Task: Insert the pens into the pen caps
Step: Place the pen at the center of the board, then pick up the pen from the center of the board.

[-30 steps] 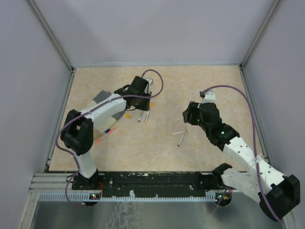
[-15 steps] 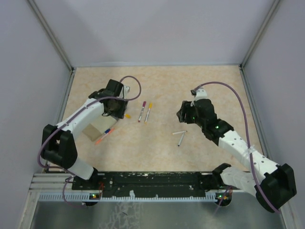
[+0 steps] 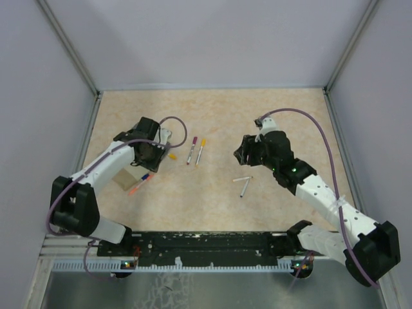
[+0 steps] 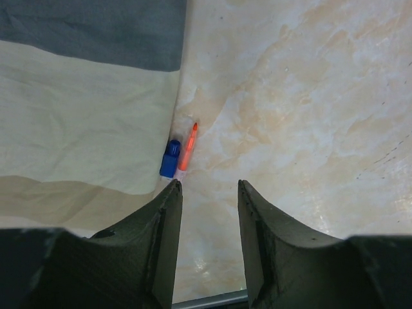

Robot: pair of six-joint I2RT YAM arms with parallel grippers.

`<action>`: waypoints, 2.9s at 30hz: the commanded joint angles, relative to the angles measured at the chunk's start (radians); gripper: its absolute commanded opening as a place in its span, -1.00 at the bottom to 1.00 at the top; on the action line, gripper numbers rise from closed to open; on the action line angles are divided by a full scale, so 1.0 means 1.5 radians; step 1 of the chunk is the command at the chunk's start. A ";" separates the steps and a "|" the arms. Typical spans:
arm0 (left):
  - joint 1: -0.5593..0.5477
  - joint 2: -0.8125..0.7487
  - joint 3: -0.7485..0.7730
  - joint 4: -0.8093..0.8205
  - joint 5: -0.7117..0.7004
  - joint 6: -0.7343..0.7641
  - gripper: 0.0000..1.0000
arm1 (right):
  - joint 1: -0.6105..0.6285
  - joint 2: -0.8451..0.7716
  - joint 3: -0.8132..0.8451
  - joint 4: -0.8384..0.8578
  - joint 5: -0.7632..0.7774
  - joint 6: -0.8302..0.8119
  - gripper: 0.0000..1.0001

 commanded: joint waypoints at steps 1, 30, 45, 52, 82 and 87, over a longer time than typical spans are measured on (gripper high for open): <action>0.003 -0.064 -0.039 0.018 -0.032 0.063 -0.07 | 0.002 0.009 0.056 0.005 -0.040 -0.022 0.06; 0.051 -0.001 -0.150 0.060 -0.040 0.181 -0.11 | 0.002 0.010 0.064 -0.031 -0.089 -0.019 0.05; 0.068 0.073 -0.115 0.017 0.025 0.179 -0.21 | 0.002 0.020 0.063 -0.032 -0.097 -0.032 0.05; 0.068 0.092 -0.099 -0.014 0.098 0.180 -0.54 | 0.002 0.019 0.064 -0.036 -0.090 -0.035 0.06; -0.153 0.202 0.043 -0.067 0.153 0.084 -0.82 | 0.003 -0.007 0.039 -0.047 -0.017 -0.020 0.05; -0.164 0.199 0.035 -0.052 0.131 0.073 -0.67 | 0.002 -0.013 0.035 -0.049 -0.007 -0.016 0.05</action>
